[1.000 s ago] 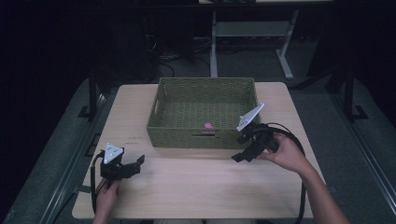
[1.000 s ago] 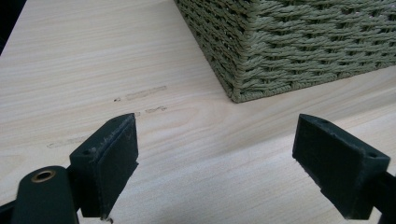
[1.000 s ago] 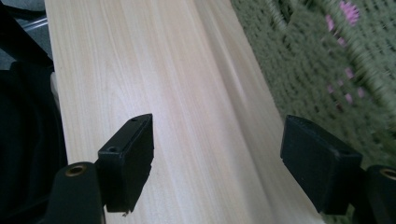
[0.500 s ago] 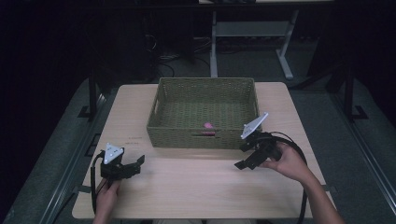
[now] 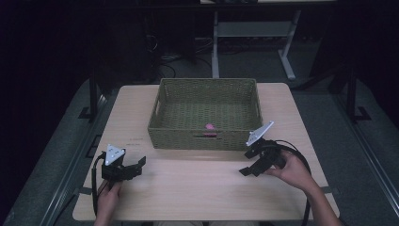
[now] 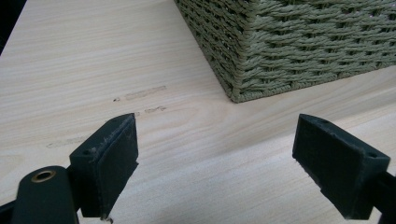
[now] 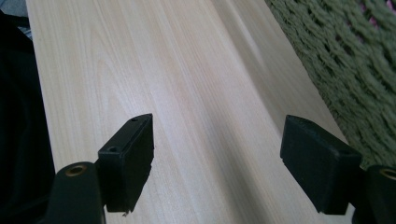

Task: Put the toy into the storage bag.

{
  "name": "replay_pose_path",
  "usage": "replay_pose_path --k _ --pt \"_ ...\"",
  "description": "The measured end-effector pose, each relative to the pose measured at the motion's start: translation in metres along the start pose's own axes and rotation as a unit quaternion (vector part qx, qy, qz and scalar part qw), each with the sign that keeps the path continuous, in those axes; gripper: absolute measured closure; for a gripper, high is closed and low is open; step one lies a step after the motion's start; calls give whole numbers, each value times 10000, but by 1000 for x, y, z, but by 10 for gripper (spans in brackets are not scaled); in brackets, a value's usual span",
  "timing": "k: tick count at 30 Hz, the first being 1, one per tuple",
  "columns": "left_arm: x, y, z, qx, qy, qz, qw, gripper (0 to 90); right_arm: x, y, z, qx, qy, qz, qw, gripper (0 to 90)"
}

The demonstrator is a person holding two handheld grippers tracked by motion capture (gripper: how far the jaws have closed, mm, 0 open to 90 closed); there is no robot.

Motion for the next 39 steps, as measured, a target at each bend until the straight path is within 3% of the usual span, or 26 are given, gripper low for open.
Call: replay_pose_path --k 14,39 --pt "-1 0 0 14 -26 -18 10000 138 -1 -1 -23 22 -193 -39 9998 239" --pt "-2 0 0 8 -31 -28 10000 138 11 -4 -60 -273 -463 -180 9984 239"
Point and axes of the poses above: each handheld gripper's, and its own axes: y roughly backward along the jaws, z roughly out of its top, x roughly to its left, the point moved 2 cm from there along -y, roughly forward along the jaws, and after that the axes turned 2 degrees about z, right-handed, at the moved point
